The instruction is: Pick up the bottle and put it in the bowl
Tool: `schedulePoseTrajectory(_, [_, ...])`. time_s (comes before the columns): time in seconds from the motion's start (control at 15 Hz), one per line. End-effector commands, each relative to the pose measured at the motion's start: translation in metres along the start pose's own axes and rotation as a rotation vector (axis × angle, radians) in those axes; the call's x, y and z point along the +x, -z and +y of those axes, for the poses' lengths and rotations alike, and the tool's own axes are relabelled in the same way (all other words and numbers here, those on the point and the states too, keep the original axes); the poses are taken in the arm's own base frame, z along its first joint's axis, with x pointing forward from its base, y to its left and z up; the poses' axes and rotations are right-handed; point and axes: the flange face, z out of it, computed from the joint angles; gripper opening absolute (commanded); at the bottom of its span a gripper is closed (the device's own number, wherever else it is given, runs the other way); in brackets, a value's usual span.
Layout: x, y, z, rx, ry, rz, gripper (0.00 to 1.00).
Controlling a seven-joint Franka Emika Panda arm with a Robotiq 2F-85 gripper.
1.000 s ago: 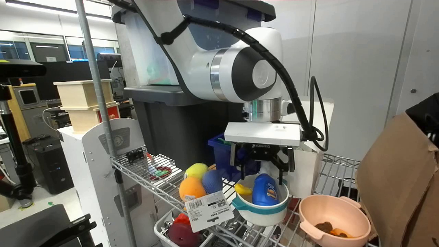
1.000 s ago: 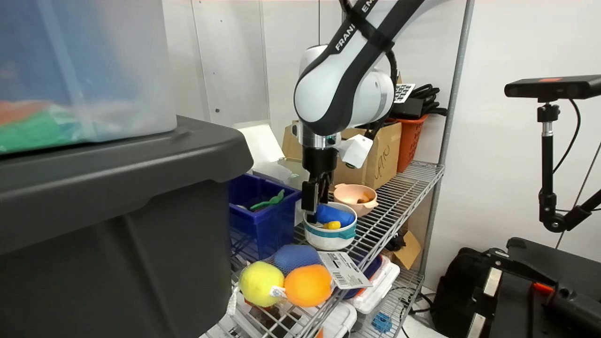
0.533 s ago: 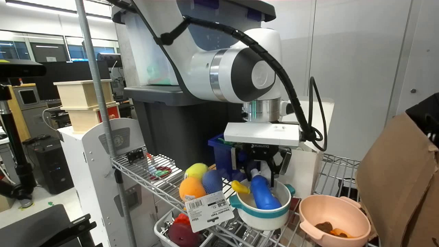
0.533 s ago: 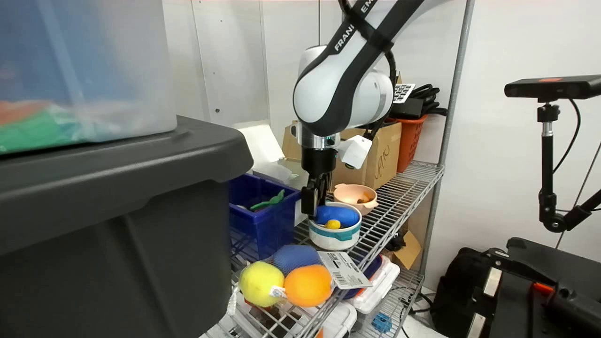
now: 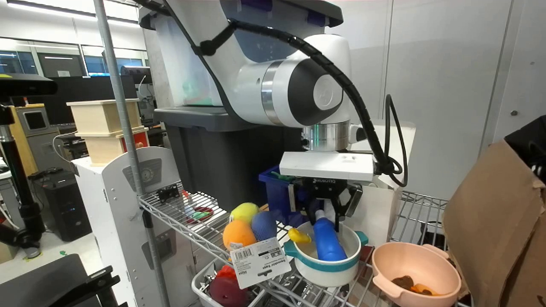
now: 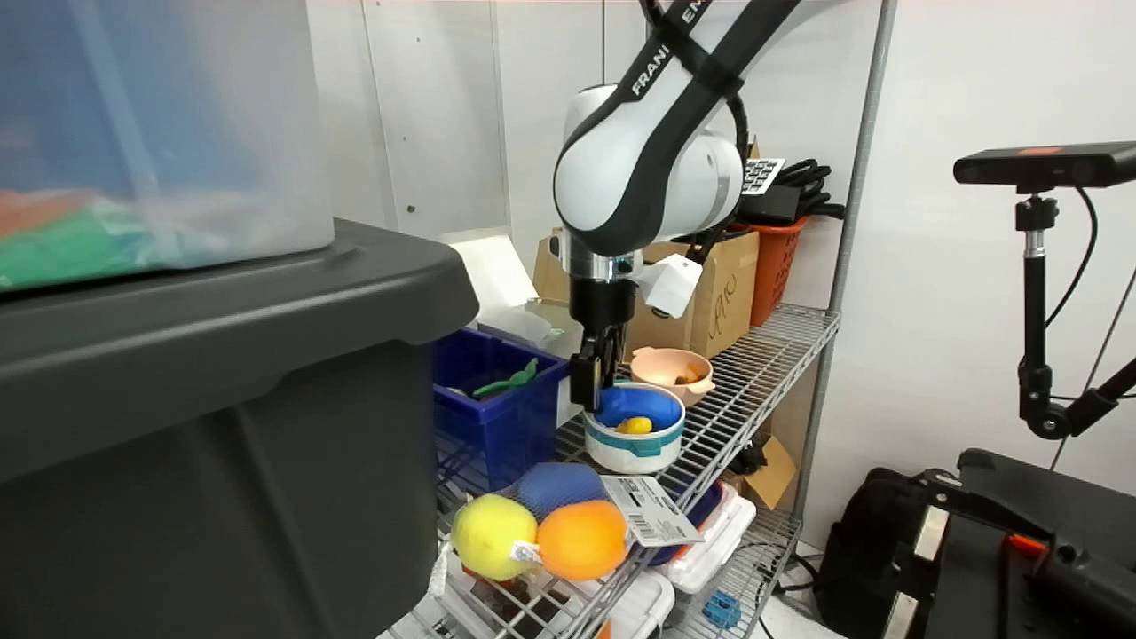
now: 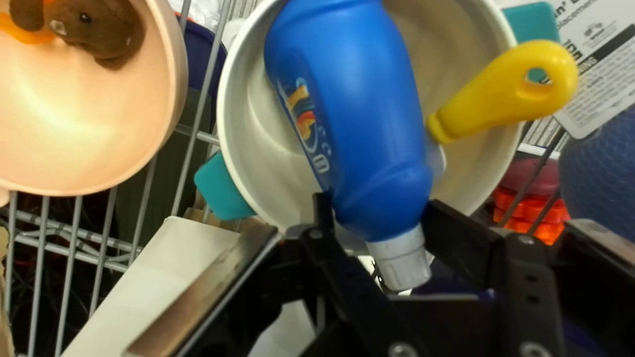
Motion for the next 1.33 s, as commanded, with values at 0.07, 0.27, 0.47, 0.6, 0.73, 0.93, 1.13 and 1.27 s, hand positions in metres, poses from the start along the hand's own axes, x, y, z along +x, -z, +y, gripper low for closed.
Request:
schedulePoseTrajectory(0.07, [0.001, 0.003, 0.004, 0.004, 0.017, 0.002, 0.23])
schedulePoseTrajectory(0.27, [0.001, 0.011, 0.008, 0.001, 0.012, 0.01, 0.23])
schedulePoseTrajectory(0.47, [0.0, 0.019, 0.011, 0.001, 0.009, 0.02, 0.23])
schedulePoseTrajectory(0.6, [0.0, 0.024, 0.013, 0.0, 0.008, 0.027, 0.23])
schedulePoseTrajectory(0.73, [0.0, 0.03, 0.015, -0.003, 0.004, 0.034, 0.23])
schedulePoseTrajectory(0.93, [0.0, 0.04, 0.021, -0.006, -0.007, 0.048, 0.23])
schedulePoseTrajectory(1.13, [0.0, 0.053, 0.03, -0.012, -0.022, 0.065, 0.23])
schedulePoseTrajectory(1.27, [0.0, 0.058, 0.037, -0.016, -0.033, 0.072, 0.23])
